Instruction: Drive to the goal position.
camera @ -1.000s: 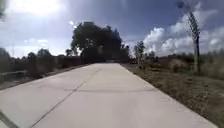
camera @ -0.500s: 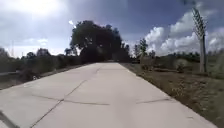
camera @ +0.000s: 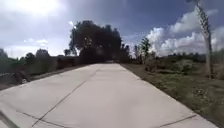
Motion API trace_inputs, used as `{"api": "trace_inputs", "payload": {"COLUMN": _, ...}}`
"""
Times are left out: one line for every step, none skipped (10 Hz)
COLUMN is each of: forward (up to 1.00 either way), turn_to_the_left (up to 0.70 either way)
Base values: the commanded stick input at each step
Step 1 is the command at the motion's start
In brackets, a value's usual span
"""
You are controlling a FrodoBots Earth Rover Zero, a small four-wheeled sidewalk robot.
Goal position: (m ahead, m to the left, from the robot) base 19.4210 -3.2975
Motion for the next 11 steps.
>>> {"api": "trace_inputs", "payload": {"forward": 0.85, "turn_to_the_left": 0.0}}
{"api": "trace_inputs", "payload": {"forward": 0.85, "turn_to_the_left": 0.0}}
{"api": "trace_inputs", "payload": {"forward": 0.85, "turn_to_the_left": 0.0}}
{"api": "trace_inputs", "payload": {"forward": 0.85, "turn_to_the_left": 0.0}}
{"api": "trace_inputs", "payload": {"forward": 0.85, "turn_to_the_left": 0.0}}
{"api": "trace_inputs", "payload": {"forward": 0.85, "turn_to_the_left": 0.0}}
{"api": "trace_inputs", "payload": {"forward": 0.85, "turn_to_the_left": 0.0}}
{"api": "trace_inputs", "payload": {"forward": 0.85, "turn_to_the_left": 0.0}}
{"api": "trace_inputs", "payload": {"forward": 0.85, "turn_to_the_left": 0.0}}
{"api": "trace_inputs", "payload": {"forward": 0.85, "turn_to_the_left": 0.0}}
{"api": "trace_inputs", "payload": {"forward": 0.85, "turn_to_the_left": 0.0}}
